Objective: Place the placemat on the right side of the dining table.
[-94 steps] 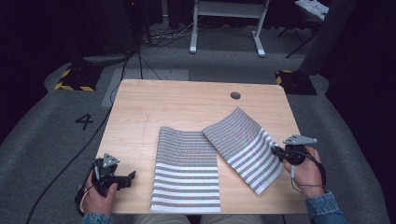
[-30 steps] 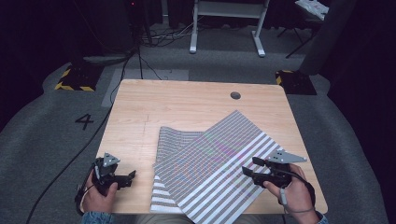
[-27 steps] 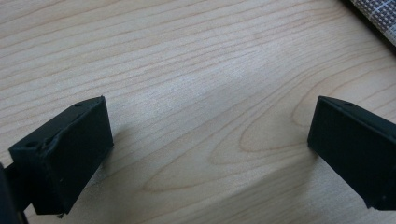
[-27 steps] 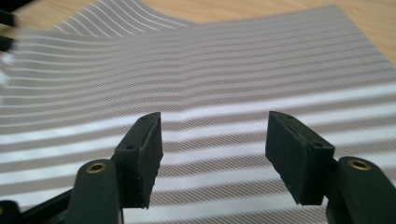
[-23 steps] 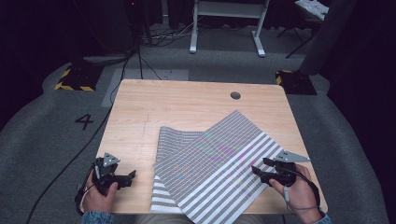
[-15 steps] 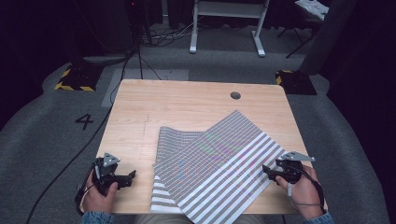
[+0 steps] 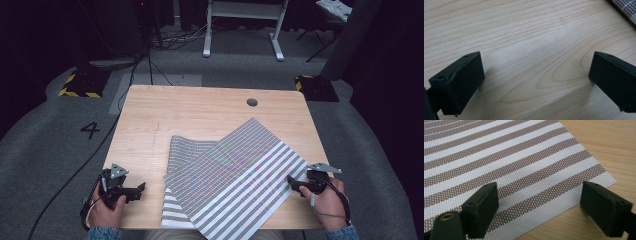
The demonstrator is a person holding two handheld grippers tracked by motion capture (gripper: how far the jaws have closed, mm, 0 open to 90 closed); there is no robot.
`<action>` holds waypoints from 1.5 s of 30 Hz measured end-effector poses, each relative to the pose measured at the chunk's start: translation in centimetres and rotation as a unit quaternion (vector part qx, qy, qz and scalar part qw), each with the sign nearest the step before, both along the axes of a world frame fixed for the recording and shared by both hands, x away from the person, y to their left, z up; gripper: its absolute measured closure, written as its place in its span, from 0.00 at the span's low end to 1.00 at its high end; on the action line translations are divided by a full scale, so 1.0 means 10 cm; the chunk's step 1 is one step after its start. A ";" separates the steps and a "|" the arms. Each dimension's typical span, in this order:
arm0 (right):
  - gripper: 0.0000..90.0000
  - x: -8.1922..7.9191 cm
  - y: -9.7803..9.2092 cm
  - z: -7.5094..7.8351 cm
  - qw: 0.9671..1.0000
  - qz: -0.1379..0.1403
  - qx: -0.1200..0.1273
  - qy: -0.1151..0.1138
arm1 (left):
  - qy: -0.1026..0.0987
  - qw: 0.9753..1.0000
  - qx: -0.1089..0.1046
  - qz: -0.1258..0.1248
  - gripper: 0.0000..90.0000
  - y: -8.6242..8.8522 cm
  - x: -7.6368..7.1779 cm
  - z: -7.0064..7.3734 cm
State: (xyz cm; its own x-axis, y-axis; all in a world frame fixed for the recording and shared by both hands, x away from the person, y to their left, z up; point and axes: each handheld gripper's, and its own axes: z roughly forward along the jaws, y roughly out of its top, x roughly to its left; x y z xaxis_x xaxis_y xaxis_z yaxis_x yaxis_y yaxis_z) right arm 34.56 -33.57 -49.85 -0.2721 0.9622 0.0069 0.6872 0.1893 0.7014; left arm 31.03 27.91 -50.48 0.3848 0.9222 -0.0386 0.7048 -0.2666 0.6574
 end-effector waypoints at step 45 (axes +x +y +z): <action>0.96 0.94 -0.04 1.27 0.978 0.077 -0.077 -0.180 | -0.003 1.000 0.000 0.003 0.00 0.00 -0.04 0.00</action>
State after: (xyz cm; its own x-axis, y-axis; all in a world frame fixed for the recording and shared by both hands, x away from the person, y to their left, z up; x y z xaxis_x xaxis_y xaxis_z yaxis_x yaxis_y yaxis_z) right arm 43.98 -34.00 -37.12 -0.3713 0.8918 -0.2584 0.3559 0.3938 0.8475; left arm 30.68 27.90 -50.53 0.3796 0.9245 -0.0354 0.7024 -0.2631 0.6614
